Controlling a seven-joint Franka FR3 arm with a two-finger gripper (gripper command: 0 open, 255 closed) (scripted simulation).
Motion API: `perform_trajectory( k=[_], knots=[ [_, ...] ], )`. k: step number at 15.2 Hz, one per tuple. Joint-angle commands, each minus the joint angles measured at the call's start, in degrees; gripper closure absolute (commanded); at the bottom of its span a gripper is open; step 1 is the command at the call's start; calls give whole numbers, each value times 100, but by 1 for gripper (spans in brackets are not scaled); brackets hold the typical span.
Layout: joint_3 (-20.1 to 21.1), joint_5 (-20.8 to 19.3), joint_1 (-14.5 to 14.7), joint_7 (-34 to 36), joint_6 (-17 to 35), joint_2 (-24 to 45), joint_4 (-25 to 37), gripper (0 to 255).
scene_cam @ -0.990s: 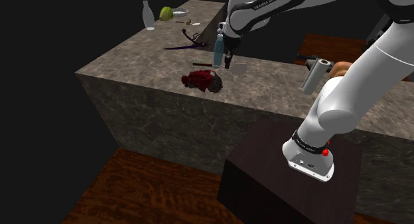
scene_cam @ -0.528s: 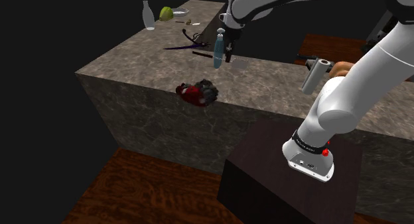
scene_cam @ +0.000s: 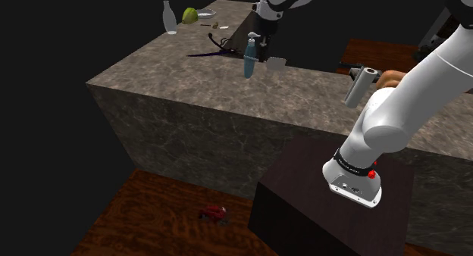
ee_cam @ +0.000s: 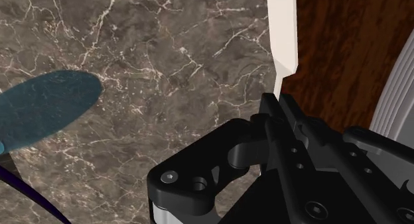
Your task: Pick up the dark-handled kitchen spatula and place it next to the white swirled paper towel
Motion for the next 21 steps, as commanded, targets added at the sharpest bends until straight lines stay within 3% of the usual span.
perform_trajectory(
  k=[1, 3, 9, 21],
  knots=[
    [7, -2, 2, 5, -142, -27, 113, 255],
    [13, -4, 4, 9, -290, -47, 241, 255],
    [-215, -333, -300, -328, -400, -1166, -738, 255],
    [-861, -1176, -1193, -1303, -1116, -3210, -1980, 255]
  ],
)
